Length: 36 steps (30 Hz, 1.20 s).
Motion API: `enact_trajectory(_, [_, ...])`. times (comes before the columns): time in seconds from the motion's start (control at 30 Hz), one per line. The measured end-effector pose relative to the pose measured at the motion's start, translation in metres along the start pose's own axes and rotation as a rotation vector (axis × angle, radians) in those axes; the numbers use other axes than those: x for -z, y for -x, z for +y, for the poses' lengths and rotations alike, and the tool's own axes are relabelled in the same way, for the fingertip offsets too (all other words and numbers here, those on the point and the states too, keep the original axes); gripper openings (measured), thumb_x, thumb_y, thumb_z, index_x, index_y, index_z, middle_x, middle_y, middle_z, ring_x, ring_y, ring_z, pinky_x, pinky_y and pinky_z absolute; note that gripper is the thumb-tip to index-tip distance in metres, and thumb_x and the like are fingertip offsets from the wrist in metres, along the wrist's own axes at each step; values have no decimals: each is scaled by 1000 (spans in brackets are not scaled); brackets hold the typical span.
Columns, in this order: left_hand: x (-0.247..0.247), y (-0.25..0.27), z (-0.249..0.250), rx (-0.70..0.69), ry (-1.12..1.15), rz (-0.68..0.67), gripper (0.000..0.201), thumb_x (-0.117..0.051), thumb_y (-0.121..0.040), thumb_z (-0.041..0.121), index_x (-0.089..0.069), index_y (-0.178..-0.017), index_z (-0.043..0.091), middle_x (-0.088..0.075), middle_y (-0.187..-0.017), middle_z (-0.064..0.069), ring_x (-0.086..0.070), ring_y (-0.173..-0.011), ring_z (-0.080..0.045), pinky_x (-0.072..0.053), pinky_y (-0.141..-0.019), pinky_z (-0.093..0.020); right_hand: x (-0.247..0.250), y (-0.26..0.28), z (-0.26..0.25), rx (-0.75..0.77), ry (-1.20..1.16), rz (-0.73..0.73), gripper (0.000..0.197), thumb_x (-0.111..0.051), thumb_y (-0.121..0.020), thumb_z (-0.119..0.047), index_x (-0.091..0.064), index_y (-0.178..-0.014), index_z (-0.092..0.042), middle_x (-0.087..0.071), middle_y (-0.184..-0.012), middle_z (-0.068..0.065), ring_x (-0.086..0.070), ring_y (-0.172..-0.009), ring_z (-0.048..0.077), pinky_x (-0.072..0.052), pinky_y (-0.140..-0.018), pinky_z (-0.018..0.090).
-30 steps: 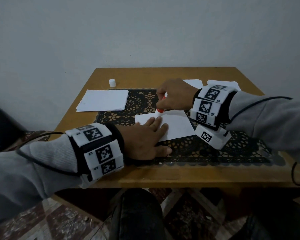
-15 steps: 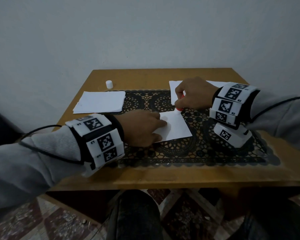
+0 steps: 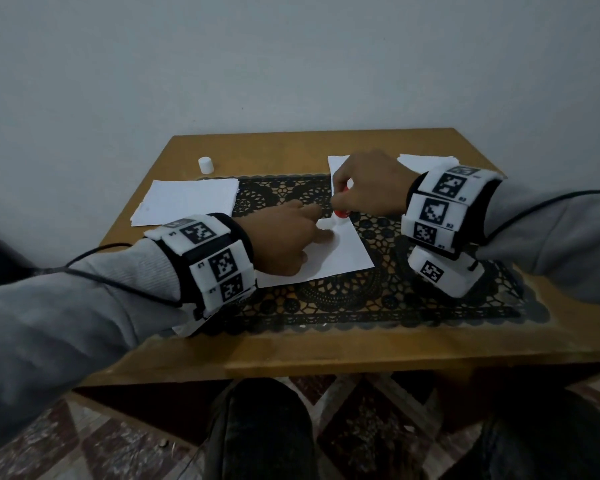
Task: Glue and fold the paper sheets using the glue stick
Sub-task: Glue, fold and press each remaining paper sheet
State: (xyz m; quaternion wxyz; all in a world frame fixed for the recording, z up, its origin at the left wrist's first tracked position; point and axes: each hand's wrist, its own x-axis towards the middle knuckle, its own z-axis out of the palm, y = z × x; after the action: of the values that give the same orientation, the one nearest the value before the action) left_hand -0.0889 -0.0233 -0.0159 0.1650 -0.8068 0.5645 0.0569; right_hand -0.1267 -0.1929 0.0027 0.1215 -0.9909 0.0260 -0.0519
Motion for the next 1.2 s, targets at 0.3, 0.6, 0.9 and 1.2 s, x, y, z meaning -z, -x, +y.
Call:
enact_trajectory(0.3, [-1, 0, 0, 14, 35, 12, 61, -50, -94, 24, -25, -150, 27, -37, -125, -8, -36, -115, -27, -39, -96, -37, 2, 15, 3, -14, -66, -45, 24, -66, -79, -27, -62, -56, -22, -68, -74, 5, -59, -68, 16, -52, -82, 41])
enact_trajectory(0.6, [0, -1, 1, 31, 81, 6, 61, -52, -94, 24, -25, -150, 26, -37, -124, -7, -35, -116, -25, -35, -95, -34, 4, 40, 0, 23, -90, -100, 22, -68, -77, -26, -67, -60, -13, -67, -69, 6, -56, -62, 15, -49, -63, 36])
enact_trajectory(0.9, [-4, -1, -7, 187, 273, 48, 70, -64, -87, 34, -28, -147, 26, -33, -135, -9, -30, -128, -29, -33, -107, -44, 12, 56, 0, 35, -106, -192, 24, -66, -80, -24, -67, -58, -16, -66, -66, 2, -49, -54, 10, -46, -62, 32])
enact_trajectory(1.2, [-4, 4, -19, 397, 223, -76, 79, -57, -79, 67, -37, -137, 18, -37, -136, -14, -41, -123, -32, -40, -101, -42, 38, 64, 5, 1, -212, -162, 24, -64, -84, -26, -72, -61, -22, -66, -64, -7, -56, -67, 18, -47, -68, 33])
